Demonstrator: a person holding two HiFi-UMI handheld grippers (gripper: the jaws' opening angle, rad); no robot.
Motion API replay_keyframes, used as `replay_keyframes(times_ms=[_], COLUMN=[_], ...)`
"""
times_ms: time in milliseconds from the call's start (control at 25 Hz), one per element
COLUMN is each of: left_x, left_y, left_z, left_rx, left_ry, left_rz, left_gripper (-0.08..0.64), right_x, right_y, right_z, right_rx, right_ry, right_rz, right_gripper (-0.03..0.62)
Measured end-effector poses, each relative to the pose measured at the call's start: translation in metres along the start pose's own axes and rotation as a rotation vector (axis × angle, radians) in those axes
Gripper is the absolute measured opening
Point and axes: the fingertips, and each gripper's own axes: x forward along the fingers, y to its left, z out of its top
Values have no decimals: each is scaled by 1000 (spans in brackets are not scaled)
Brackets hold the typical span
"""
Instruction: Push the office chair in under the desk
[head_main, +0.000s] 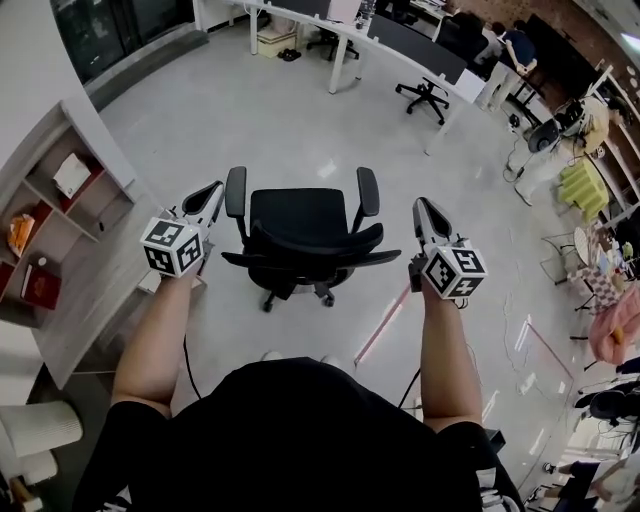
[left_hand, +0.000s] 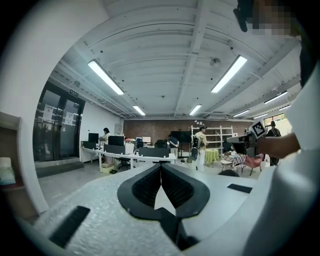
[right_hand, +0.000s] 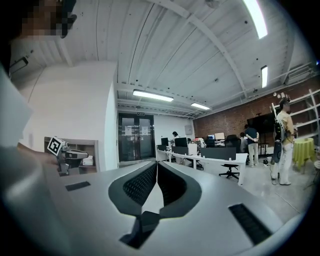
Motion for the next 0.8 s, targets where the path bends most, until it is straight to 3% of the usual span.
replay_keyframes(times_ms=[240,360,640,800], left_x=[1,-1,-13,-21], left_y=[-14,-22,-48,-69], left_z=[-17,-35,-130,-200], left_rx=[76,193,558,700], left_ry=[67,125,446,632], left_rz=[62,48,-60,-193], left_gripper=[18,19,130,179], right_x=[8,7,4,-2], right_y=[-14,-4,-3,-4], right_z=[-15,-26,-74,-123], right_rx=[-55,-101,-223,-230], right_ry=[50,52,188,308], right_rz=[97,215,374,484], right_gripper=[15,18,79,157])
